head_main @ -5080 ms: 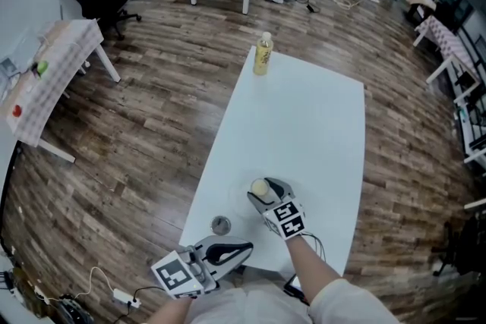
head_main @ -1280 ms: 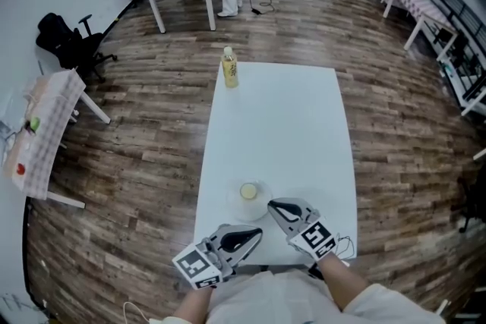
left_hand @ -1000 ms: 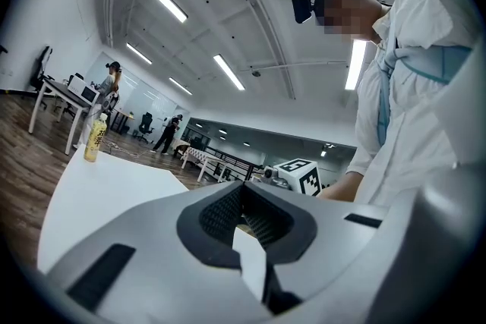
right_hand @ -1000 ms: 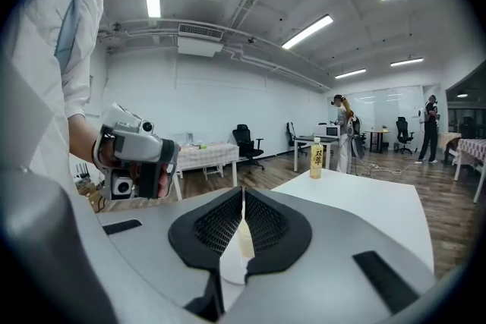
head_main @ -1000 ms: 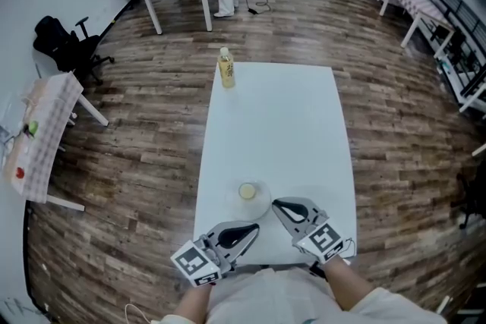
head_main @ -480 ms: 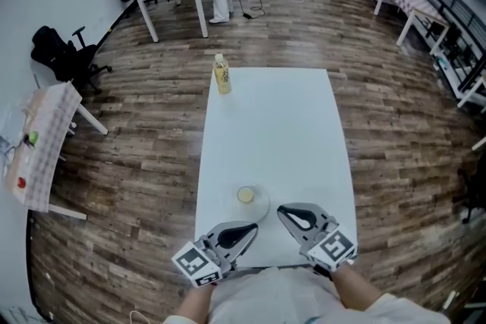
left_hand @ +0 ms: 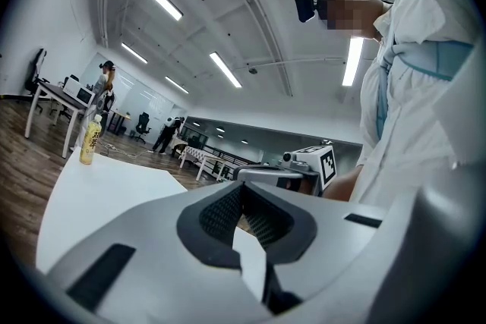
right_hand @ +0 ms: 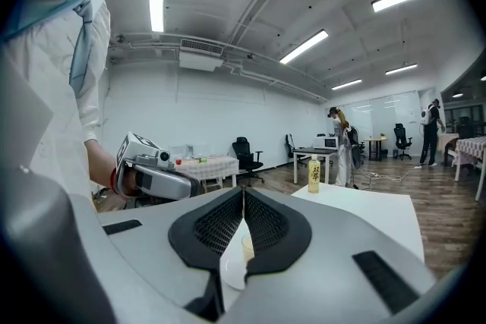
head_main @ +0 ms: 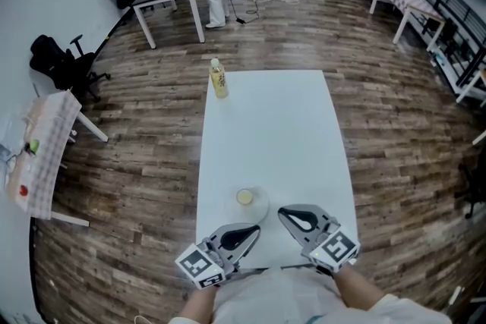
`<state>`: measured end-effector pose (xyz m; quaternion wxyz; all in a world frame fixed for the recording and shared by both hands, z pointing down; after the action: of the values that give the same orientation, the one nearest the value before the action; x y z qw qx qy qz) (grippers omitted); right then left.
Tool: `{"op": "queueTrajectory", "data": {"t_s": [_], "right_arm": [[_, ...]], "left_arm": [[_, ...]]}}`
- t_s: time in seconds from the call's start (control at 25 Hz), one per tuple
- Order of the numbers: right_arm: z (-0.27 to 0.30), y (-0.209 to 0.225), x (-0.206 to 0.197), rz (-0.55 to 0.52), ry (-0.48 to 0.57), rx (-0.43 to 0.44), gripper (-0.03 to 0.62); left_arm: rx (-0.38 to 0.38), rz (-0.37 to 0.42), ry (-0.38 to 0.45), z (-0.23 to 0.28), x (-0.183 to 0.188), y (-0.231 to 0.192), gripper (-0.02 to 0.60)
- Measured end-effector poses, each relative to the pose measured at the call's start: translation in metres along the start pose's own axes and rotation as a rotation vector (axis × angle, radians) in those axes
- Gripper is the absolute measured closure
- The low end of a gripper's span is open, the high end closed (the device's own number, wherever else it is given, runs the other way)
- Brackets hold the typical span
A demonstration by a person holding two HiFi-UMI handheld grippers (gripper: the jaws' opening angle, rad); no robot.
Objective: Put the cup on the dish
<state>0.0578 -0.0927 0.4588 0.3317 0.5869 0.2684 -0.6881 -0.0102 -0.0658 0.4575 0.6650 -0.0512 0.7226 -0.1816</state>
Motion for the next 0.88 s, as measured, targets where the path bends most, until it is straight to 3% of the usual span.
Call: {"op": "queueTrajectory", "data": {"t_s": [0.88], "right_arm": [[0.0027,-0.0059,-0.0033,-0.037,-0.038,0.031,0.563]], "left_arm": [[0.013,-0.001,-0.005,-0.0006,-0.0028,0.0015,0.580]]}}
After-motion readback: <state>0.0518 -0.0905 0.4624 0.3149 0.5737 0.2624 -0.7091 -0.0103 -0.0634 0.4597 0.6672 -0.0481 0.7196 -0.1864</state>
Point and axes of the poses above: the fingertips, and each gripper's own axes: z forward along the fingers, y to its right, x out of its top, the point moved 1 cm from there along -z, backward along the fingers, and after that the axes turned 6 degrees about -x, right-handed, at the moved point
